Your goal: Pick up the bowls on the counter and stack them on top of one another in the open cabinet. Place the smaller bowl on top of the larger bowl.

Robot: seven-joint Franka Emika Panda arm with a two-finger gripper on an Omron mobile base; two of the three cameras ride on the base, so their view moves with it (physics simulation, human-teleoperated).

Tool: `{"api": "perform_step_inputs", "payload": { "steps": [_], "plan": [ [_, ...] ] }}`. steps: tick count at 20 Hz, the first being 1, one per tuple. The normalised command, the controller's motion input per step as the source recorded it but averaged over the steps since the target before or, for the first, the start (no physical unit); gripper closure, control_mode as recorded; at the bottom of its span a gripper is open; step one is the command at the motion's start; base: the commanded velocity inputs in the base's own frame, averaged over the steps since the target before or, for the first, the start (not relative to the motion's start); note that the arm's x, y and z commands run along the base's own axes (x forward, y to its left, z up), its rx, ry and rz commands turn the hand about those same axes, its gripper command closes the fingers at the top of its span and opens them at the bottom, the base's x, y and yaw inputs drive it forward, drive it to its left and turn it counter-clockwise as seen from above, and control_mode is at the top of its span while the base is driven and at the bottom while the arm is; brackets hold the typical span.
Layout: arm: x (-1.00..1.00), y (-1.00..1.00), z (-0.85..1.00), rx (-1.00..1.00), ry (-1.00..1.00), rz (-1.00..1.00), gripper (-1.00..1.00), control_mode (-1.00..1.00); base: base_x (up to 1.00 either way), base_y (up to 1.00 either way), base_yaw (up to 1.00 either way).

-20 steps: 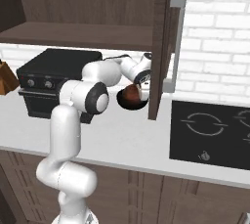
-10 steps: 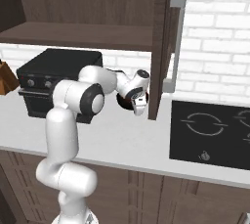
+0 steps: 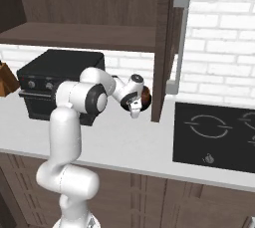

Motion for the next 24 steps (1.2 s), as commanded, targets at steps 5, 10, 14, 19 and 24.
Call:
{"api": "perform_step_inputs", "payload": {
  "steps": [5,10,14,19,24],
  "plan": [
    [0.42,0.02,-0.07,0.0,0.0,0.0,-1.0,-1.0,0.0,0.0,0.0],
    [0.19,0.0,-0.23,-0.04,0.0,0.0,1.0,-1.0,0.0,0.0,0.0],
    [0.05,0.0,-0.16,-0.06,0.0,0.0,1.0,-1.0,0.0,0.0,0.0],
    [-0.11,0.0,-0.01,0.0,0.0,0.0,1.0,-1.0,0.0,0.0,0.0],
    [-0.78,0.0,0.0,0.0,0.0,0.0,1.0,-1.0,0.0,0.0,0.0]
  ]
}}
